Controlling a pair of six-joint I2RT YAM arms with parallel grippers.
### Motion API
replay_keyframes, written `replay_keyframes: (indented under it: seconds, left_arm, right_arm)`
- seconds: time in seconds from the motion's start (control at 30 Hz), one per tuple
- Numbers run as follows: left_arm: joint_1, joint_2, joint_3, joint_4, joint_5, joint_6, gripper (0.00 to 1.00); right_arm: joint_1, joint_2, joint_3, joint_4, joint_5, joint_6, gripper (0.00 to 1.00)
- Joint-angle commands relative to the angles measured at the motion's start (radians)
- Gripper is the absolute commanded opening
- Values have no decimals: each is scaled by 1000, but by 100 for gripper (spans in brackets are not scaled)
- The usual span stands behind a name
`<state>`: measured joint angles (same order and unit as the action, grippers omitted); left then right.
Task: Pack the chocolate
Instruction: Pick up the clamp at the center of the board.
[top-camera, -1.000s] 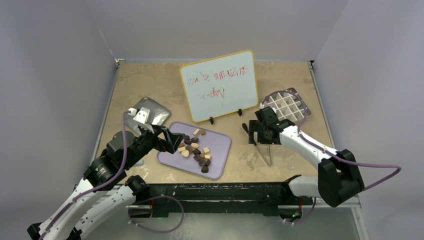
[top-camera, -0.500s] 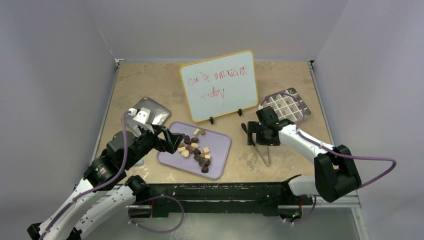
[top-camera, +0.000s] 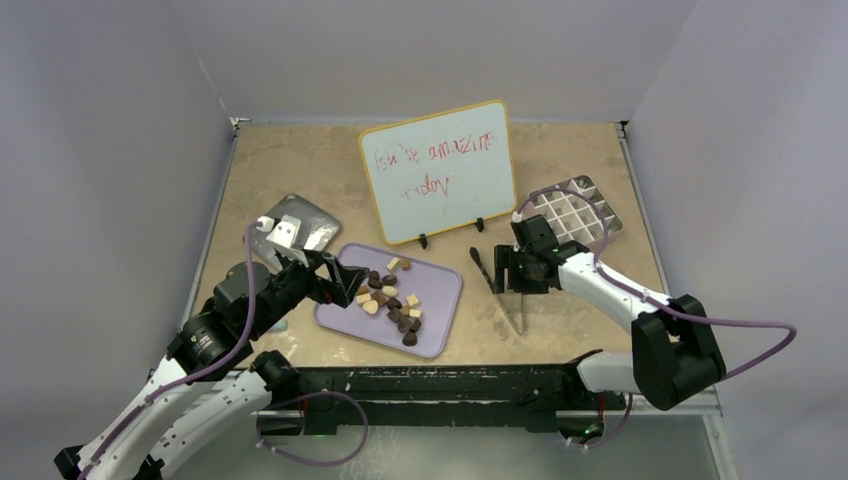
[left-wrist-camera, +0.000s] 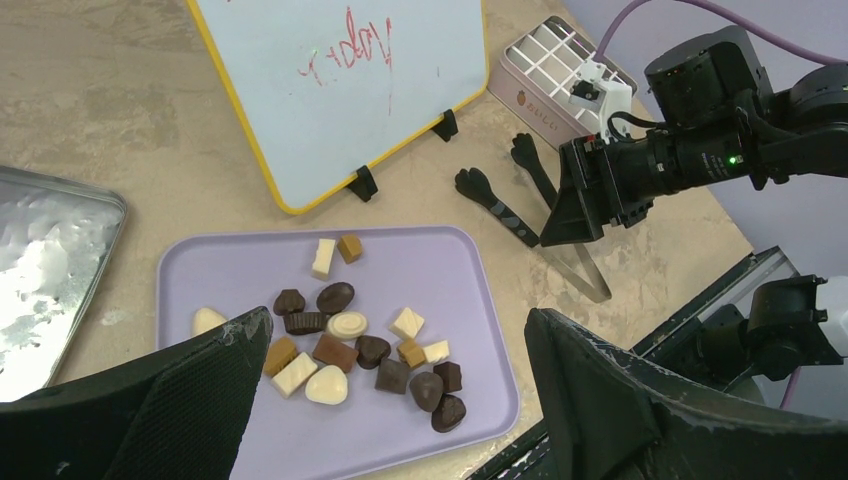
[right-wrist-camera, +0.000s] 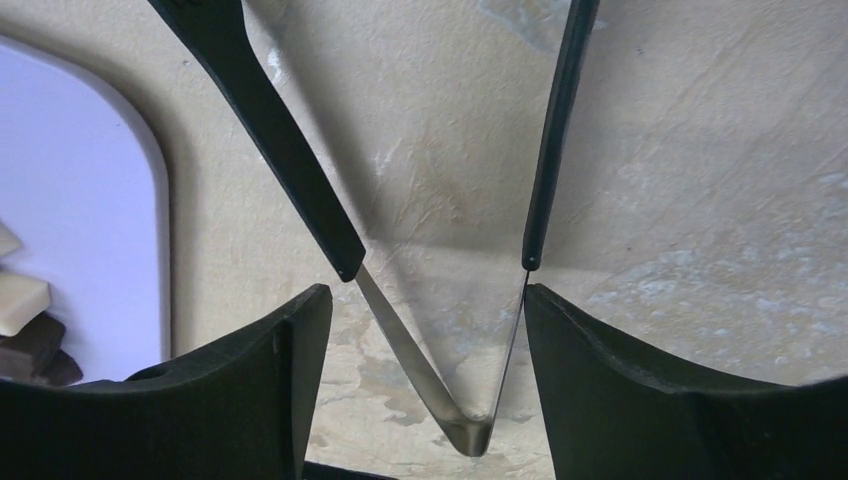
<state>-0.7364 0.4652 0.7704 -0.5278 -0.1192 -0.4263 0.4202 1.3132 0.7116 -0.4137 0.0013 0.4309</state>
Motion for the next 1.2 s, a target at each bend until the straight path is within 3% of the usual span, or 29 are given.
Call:
replay_keyframes:
  seconds: [0.0,0.4,0.73,1.17]
  left_arm:
    - [-5,3,-2,15,-1,17,96]
    - [-5,-1,0,13,0,19,96]
    - [-3,-25,-5,18,2,15,96]
    - [-3,-20,-5,18,1,12,95]
  right_arm:
    - [22,-32,-10,-10,-34,29,73]
    - [80,23,4,-11,71,15,84]
    - [138,103,3,10,192,37,80]
    - [161,123,-20,49,235,64,74]
